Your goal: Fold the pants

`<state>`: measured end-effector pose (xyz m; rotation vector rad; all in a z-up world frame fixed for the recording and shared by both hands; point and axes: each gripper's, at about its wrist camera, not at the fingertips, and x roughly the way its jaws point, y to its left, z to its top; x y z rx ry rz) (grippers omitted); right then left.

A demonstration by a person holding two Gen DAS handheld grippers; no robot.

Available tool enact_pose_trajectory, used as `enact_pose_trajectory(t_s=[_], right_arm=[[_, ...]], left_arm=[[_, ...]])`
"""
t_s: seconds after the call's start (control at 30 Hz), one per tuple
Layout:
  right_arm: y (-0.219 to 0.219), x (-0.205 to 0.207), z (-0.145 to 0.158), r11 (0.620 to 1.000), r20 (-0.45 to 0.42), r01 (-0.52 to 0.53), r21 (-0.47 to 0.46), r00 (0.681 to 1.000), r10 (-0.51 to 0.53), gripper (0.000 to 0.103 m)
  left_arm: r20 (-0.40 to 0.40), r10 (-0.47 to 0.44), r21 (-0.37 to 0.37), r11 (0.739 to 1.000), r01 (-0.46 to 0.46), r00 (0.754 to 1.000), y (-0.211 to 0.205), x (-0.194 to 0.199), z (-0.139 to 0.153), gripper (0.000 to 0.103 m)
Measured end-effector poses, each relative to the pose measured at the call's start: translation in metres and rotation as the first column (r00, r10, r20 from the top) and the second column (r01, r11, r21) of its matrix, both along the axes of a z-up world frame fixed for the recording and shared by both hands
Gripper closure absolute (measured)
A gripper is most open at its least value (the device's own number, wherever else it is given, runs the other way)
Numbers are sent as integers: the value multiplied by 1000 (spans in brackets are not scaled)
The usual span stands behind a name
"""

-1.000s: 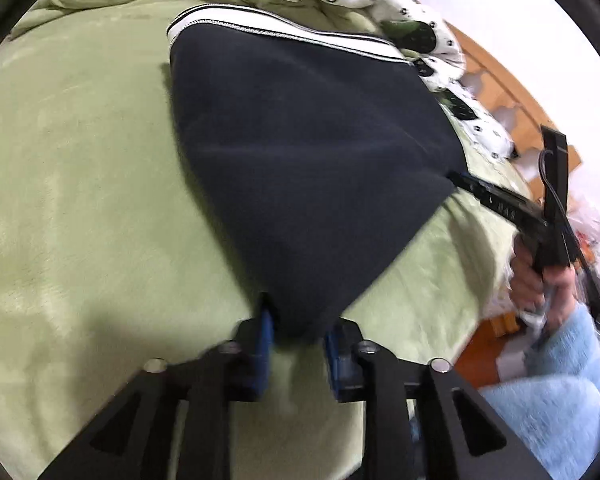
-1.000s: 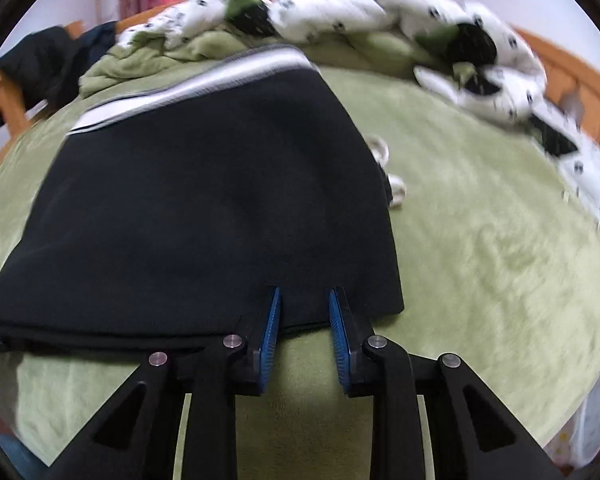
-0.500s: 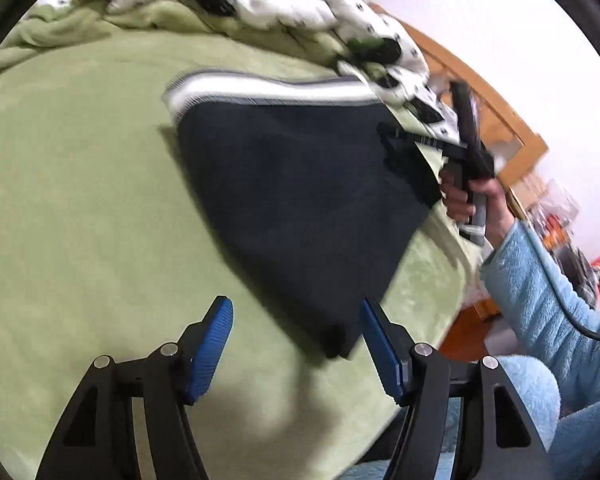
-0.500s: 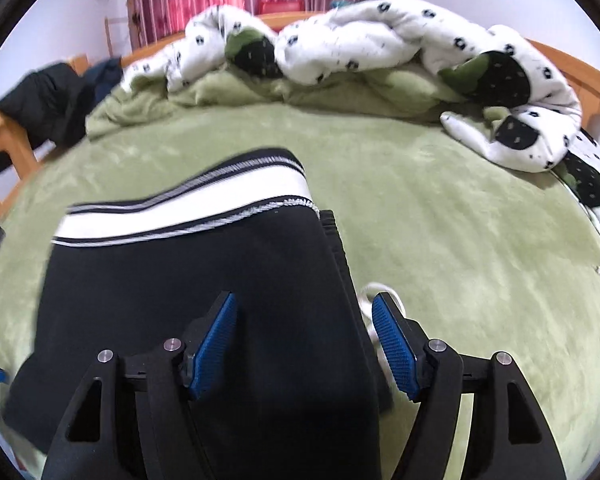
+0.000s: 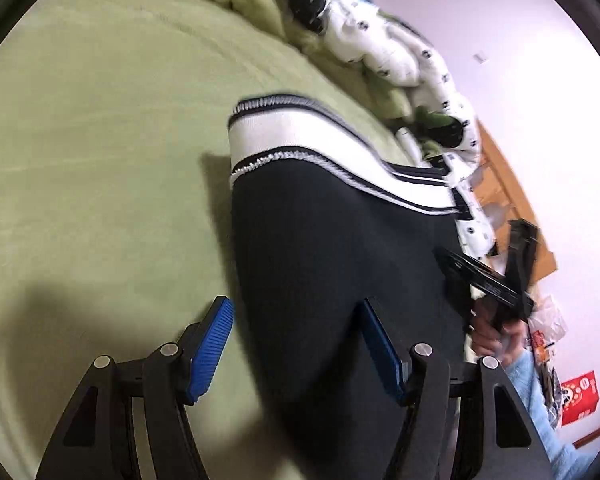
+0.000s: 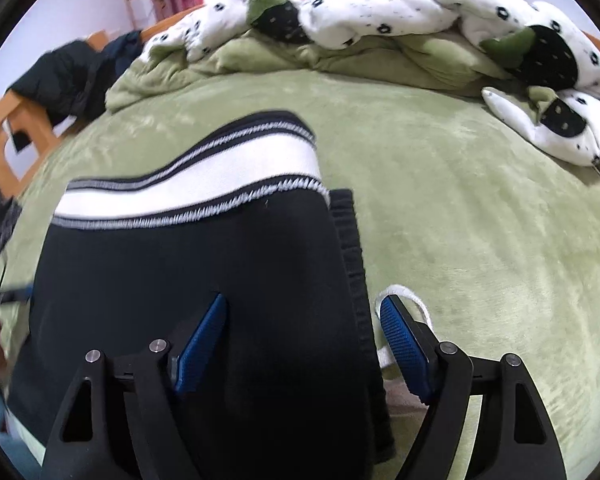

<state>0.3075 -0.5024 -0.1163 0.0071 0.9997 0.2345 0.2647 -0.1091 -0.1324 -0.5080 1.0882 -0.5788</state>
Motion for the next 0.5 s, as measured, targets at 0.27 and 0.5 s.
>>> enact_pose_trajectory(t_s=[0.27,0.5], right_arm=[[-11,13,-19,982,-139,-48,183,988,74,35],[12,-23,32,988,-21,0,153,1000,4,69]], left_arm=[[-49,56,-73,996,-60,997,-17,12,-4,73],[54,-19,-83,996,24,998,-1,6,46,91]])
